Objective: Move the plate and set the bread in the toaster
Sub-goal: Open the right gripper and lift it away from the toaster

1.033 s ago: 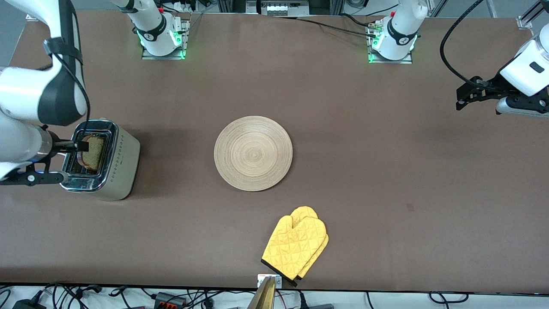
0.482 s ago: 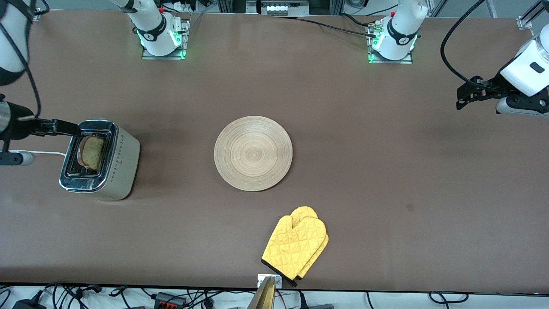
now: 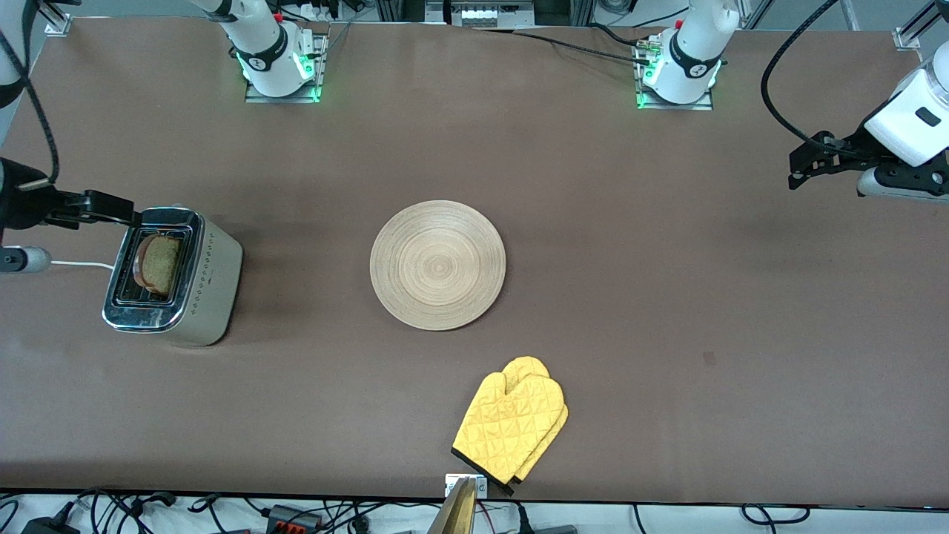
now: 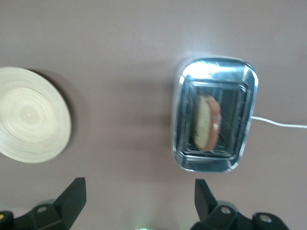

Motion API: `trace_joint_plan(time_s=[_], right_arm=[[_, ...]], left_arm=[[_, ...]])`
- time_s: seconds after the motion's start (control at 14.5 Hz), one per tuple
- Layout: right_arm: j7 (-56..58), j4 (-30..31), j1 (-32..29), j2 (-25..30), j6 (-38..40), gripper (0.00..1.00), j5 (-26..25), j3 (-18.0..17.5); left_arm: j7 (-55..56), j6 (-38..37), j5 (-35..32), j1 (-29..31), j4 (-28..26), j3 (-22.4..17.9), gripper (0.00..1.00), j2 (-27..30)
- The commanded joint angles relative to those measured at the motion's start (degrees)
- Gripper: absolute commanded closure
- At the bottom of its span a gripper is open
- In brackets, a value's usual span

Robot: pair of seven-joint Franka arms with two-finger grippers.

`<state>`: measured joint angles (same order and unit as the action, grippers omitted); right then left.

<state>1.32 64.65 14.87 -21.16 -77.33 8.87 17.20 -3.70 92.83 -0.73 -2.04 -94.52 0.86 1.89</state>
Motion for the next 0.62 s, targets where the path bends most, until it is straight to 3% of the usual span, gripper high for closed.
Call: trace_joint_plan(time_s=[0.0, 0.21, 0.41, 0.55], right_arm=[[-2.37, 9.59, -2.19, 7.26, -6.32, 0.0, -0.08, -4.17], [-2.37, 14.08, -11.33, 11.48, -6.87, 0.0, -0.7, -13.57], [-2.38, 17.95, -14.33, 11.93, -9.93, 0.0, -3.76, -16.05], [-2.29, 18.75, -18.54, 12.11, -10.56, 0.0, -5.96, -19.91]], left_arm=[[0.18, -1.51, 0.64, 0.02, 1.97, 0.02, 0.0, -0.65], [0.18, -1.51, 0.64, 0.02, 1.97, 0.02, 0.0, -0.65], [0.18, -1.51, 0.64, 0.02, 1.97, 0.02, 0.0, -0.65], [0.18, -1.51, 0.64, 0.02, 1.97, 0.02, 0.0, -0.65]])
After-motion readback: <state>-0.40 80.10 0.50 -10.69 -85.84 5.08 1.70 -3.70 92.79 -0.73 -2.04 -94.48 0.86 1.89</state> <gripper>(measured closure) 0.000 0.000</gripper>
